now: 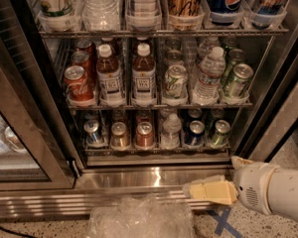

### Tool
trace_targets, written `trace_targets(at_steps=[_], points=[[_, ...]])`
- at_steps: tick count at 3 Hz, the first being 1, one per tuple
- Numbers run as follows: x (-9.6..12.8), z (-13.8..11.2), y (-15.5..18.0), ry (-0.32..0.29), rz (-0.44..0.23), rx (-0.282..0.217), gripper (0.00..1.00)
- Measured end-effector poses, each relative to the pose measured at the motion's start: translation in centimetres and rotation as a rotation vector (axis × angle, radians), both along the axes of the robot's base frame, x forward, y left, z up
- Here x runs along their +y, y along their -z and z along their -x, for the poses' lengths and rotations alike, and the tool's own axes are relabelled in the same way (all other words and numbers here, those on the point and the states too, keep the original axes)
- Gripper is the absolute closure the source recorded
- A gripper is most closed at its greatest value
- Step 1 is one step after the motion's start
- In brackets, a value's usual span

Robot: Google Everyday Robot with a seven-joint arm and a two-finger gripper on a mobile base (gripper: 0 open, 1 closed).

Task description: Pick pepsi can from bottom shelf of fridge

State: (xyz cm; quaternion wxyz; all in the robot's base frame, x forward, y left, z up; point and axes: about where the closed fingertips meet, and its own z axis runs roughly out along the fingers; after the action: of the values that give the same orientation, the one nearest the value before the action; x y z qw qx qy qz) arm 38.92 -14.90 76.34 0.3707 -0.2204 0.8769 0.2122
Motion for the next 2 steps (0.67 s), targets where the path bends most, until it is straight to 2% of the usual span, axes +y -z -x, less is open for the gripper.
trace_targets(at_steps=[1, 2], points=[[0.1, -2.3, 2.2, 0.093, -0.099, -0.091, 0.0], [0.0, -5.4, 3.4, 0.166, -0.159, -0.202, 0.0]])
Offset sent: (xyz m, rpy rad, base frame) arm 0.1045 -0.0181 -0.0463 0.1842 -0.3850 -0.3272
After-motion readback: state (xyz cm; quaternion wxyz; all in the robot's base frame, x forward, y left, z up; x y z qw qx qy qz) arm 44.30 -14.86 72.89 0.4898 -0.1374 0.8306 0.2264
